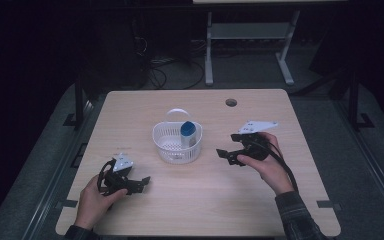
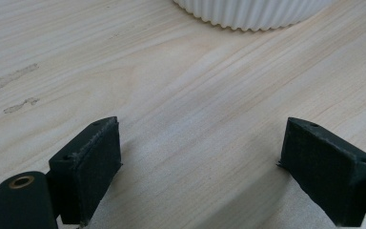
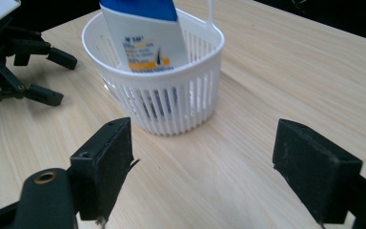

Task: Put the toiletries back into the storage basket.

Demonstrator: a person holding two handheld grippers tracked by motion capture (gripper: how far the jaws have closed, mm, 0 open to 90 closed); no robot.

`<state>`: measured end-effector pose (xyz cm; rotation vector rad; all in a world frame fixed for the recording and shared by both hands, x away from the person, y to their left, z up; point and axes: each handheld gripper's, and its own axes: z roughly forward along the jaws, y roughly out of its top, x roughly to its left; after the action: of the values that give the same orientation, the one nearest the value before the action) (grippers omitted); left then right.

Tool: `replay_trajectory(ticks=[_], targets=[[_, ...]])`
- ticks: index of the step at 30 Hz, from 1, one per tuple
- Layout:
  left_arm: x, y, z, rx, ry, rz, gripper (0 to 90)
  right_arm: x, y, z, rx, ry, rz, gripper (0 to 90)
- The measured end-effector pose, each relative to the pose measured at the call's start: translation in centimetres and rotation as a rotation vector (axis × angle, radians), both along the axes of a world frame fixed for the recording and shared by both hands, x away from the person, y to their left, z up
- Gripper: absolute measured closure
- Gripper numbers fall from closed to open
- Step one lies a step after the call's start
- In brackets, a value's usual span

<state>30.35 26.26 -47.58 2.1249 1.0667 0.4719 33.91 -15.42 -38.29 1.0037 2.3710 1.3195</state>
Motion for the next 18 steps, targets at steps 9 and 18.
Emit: replay_trajectory(ticks=[9, 18], targets=[[0.0, 0.0, 0.0, 0.000, 0.001, -0.001, 12.6, -1.4, -2.6, -1.1, 0.001, 0.003, -0.047, 20.9], [0.0, 0.0, 0.0, 0.000, 0.000, -0.001, 12.6, -3.0, -4.6, -2.1, -0.010, 0.002, -0.081, 20.9]])
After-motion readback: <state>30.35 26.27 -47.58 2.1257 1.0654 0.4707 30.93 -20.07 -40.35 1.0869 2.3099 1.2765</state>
